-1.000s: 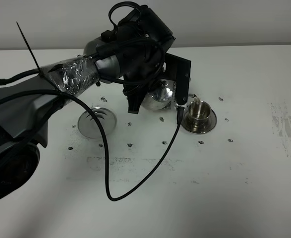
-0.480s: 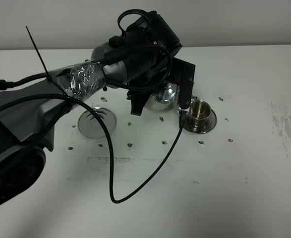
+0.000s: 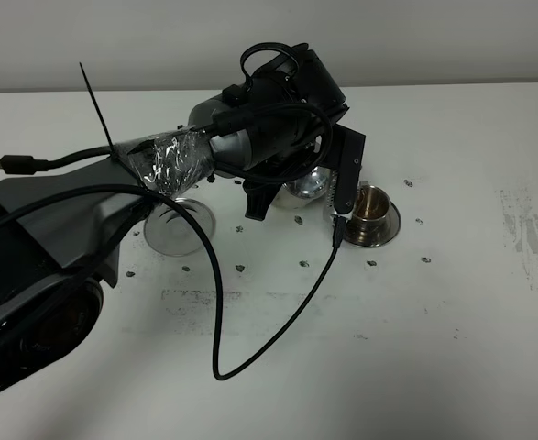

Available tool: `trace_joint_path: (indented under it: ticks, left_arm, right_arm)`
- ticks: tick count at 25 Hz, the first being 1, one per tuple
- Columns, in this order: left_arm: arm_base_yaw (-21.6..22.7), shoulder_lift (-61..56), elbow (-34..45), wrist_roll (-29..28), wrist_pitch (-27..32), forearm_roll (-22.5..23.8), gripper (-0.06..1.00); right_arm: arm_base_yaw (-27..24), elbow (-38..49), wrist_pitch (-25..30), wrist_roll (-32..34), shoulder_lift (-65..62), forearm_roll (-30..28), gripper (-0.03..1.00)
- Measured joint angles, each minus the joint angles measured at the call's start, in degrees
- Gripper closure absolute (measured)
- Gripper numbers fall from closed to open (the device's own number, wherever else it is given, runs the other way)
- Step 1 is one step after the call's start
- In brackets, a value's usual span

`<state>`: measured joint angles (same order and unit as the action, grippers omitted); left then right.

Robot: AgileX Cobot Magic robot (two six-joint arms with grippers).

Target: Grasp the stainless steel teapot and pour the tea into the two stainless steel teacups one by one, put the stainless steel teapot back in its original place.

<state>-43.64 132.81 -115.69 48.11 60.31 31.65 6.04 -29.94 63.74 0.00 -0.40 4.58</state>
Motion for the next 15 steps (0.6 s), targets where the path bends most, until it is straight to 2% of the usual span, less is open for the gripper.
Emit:
trace_joint_path:
  ticks: [15]
  left_arm:
    - [-1.1, 0.0, 0.0, -2.4, 0.3, 4.3, 0.76]
  right_arm:
    - [0.0, 0.0, 0.0, 0.0, 0.0, 0.0, 0.62]
